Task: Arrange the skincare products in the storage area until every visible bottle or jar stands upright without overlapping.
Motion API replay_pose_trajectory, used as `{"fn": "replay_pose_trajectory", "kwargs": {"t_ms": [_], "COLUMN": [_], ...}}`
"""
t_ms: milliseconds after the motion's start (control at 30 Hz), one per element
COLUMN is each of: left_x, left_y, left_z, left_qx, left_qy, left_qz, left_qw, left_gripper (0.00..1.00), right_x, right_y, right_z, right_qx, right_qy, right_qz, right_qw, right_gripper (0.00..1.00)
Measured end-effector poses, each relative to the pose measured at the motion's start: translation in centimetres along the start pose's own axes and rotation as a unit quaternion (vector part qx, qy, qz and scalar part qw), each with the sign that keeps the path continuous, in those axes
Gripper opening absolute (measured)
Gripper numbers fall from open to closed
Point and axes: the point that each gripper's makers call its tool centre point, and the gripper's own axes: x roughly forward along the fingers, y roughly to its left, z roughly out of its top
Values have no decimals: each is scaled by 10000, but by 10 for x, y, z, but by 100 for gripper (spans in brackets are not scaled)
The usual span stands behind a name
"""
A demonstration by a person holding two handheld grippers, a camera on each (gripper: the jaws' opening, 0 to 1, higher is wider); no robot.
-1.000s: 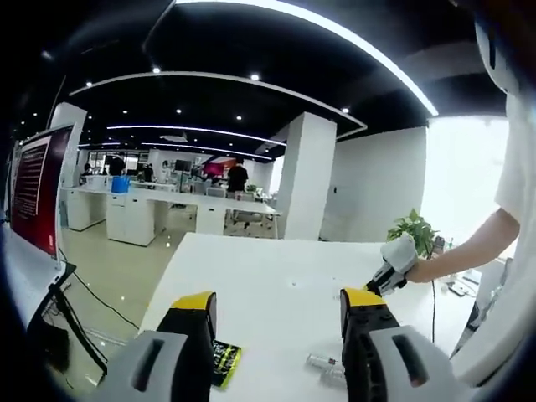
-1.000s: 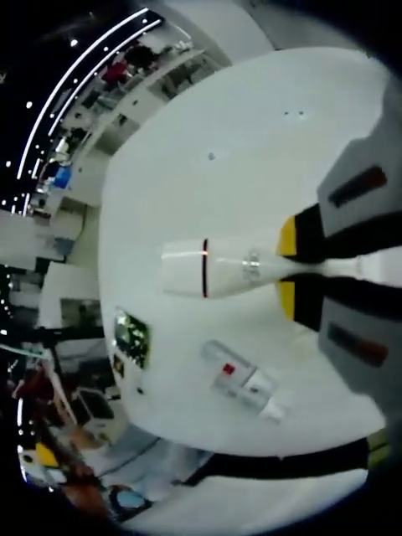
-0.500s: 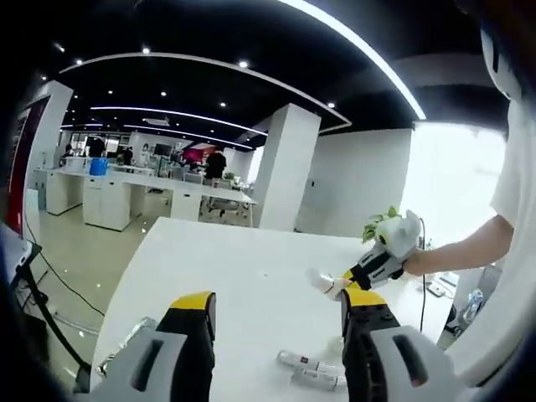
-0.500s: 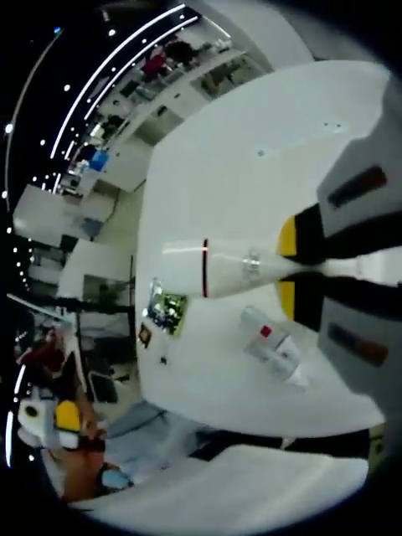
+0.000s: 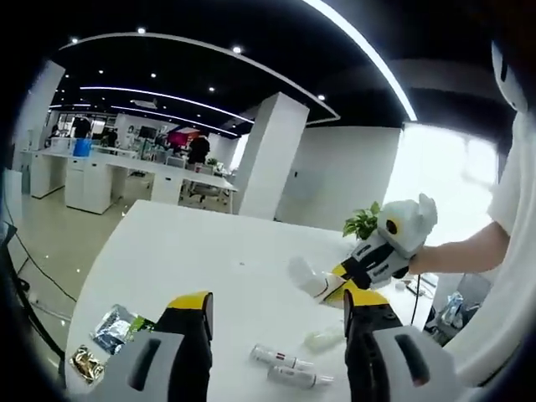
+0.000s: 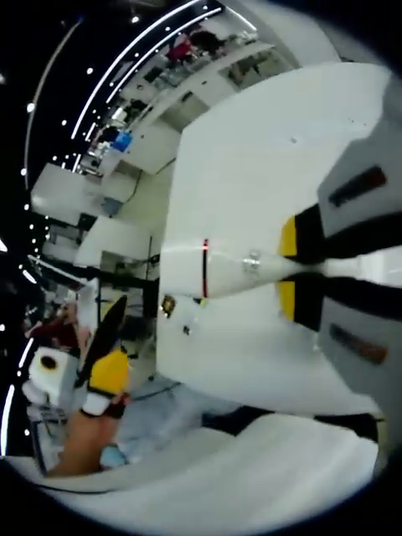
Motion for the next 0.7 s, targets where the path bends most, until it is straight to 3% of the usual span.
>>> {"fn": "replay_pose_trajectory", "kwargs": {"t_ms": [433,700], "left_x": [18,30], "left_y": [-11,-33], "left_z": [-17,-22], "left_qx": [-146,-586], "left_qy": [305,434], "left_qz": [-362,-861], "left_qw": [9988,9936], "left_gripper": [68,69], "right_x": [-7,-5], "right_y": [19,28], "right_z": [11,15], "right_qx": [-333,-538], "right_qy": [13,74], "right_qz": [31,85], "right_qw": [9994,9985], "right_gripper": [4,4]}}
